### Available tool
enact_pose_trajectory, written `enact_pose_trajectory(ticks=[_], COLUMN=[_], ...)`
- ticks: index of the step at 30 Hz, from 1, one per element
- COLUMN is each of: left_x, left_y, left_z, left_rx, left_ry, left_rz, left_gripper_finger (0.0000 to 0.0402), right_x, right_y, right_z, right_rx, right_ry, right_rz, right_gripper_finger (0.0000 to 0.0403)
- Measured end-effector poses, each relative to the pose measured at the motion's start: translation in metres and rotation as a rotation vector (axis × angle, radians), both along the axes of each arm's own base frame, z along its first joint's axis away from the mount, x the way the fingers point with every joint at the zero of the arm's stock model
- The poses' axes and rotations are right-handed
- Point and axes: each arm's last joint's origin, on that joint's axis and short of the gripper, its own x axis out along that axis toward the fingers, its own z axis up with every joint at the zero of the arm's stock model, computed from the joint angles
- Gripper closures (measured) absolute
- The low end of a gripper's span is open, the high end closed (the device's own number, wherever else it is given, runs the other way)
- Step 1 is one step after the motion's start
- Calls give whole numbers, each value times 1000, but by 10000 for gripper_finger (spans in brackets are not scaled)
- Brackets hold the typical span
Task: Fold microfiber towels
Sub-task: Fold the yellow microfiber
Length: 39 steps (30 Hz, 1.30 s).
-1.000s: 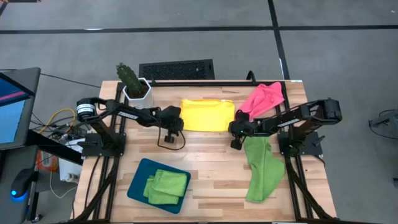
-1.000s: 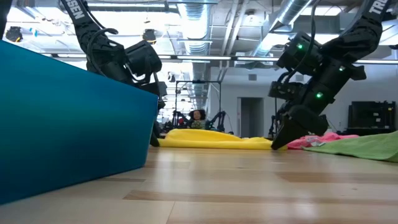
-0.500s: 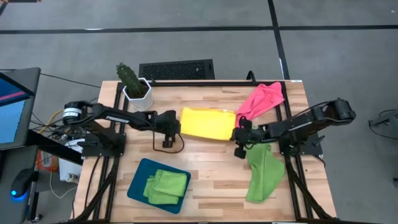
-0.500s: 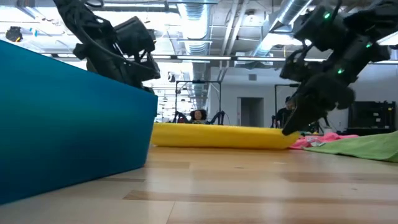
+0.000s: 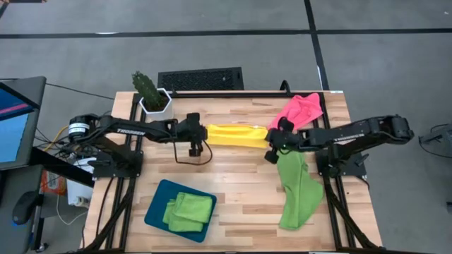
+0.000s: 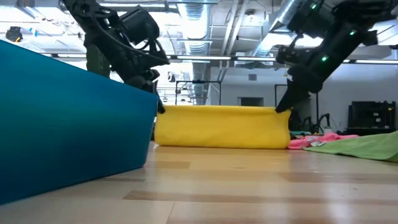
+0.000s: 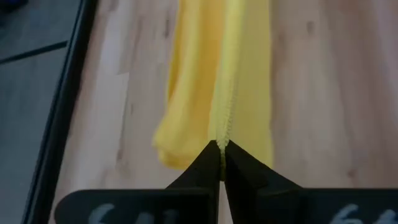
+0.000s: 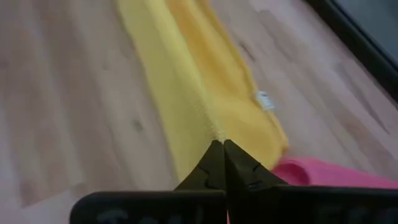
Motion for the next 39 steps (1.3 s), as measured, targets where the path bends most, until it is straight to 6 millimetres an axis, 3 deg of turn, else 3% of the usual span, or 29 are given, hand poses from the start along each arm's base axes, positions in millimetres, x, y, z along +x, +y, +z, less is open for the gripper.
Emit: enact_pose_trajectory(ticks=[11, 19, 28, 33, 39], left_x=[-8, -2, 7, 7, 11], left_y=[32, 38, 44, 43, 46], left_z=[2, -17, -24, -25, -28], left_rx=[-48, -79, -30, -43, -13], left_ry=[-43, -1, -34, -37, -49], left_rz=[60, 61, 85, 48, 47], left_gripper_finger=[400, 400, 393, 363, 285], right_x=[1, 11, 11, 9, 7], right_y=[-40, -49, -58, -64, -70], right_z=[-1, -28, -36, -37, -35], right_rx=[42, 77, 70, 71, 59], right_ry=[-39, 37, 66, 69, 59], right_rz=[-67, -73, -119, -146, -179], right_gripper_finger=[393, 393, 385, 379, 332])
